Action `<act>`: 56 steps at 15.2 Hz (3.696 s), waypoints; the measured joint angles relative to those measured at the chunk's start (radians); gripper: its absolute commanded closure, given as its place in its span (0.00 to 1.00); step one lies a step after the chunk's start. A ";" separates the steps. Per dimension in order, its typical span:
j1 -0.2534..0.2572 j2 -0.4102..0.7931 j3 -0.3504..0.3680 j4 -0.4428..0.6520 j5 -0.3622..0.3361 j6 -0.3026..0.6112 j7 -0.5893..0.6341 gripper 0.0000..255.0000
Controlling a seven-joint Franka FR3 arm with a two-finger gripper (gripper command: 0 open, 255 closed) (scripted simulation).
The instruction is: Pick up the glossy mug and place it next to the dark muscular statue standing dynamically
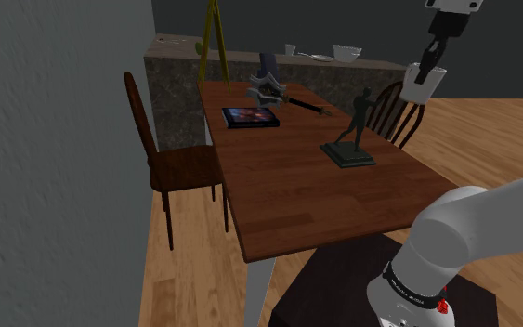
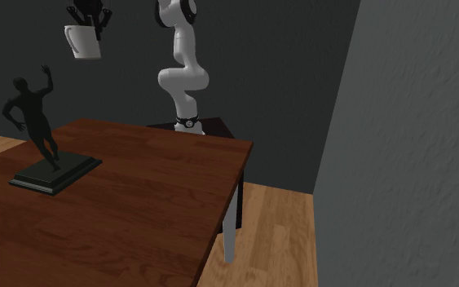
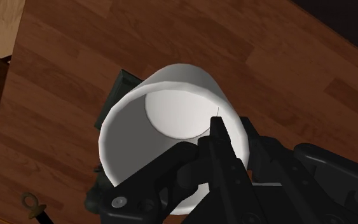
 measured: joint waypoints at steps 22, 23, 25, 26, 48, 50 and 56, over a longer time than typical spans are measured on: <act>-0.035 -0.115 -0.039 -0.375 -0.056 0.262 0.037 1.00; -0.036 -0.118 -0.042 -0.389 -0.059 0.273 0.038 1.00; -0.038 -0.120 -0.049 -0.415 -0.064 0.297 0.041 1.00; -0.039 -0.121 -0.051 -0.430 -0.067 0.311 0.044 1.00; -0.066 -0.108 -0.138 -0.709 -0.146 0.603 0.071 1.00; -0.067 -0.096 -0.151 -0.724 -0.153 0.631 0.070 1.00; -0.073 -0.067 -0.182 -0.787 -0.180 0.723 0.078 1.00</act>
